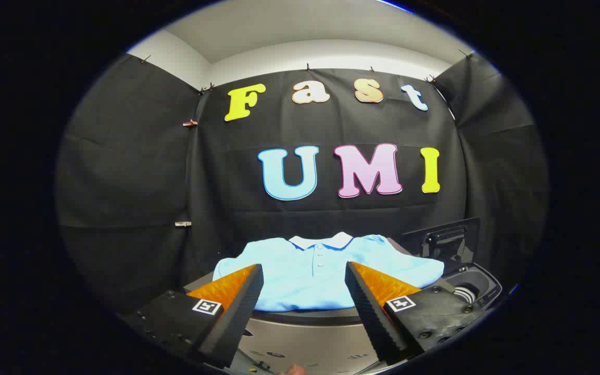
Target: Put the clothes into the washing machine and then close the washing machine lid.
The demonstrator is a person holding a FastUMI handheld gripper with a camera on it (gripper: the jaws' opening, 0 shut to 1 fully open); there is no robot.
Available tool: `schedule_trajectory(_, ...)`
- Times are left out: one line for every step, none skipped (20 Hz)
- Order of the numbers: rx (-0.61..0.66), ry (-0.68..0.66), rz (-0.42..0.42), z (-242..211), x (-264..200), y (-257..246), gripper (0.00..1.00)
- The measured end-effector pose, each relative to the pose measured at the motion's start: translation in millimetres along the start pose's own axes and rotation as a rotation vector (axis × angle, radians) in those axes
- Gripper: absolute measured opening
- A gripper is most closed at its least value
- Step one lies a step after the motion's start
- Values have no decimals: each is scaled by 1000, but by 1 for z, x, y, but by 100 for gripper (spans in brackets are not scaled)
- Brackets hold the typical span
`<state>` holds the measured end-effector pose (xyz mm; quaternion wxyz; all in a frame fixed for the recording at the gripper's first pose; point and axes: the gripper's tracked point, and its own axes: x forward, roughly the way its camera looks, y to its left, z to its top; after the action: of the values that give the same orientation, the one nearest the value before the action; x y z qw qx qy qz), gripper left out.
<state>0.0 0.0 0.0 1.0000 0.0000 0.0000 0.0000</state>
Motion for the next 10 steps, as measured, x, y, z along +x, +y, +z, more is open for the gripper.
schedule_trajectory(-5,-6,-2,2,2,-1,99)
schedule_trajectory(-5,-6,-2,2,2,-2,99)
schedule_trajectory(0,-6,2,2,2,-1,98)
schedule_trajectory(3,-3,2,1,3,0,98)
schedule_trajectory(3,-1,2,0,2,0,98)
schedule_trajectory(3,1,3,0,2,0,98)
schedule_trajectory(3,1,3,-1,3,0,98)
schedule_trajectory(4,3,5,-1,3,1,98)
schedule_trajectory(5,1,1,-1,2,0,98)
schedule_trajectory(5,2,1,-2,2,-1,98)
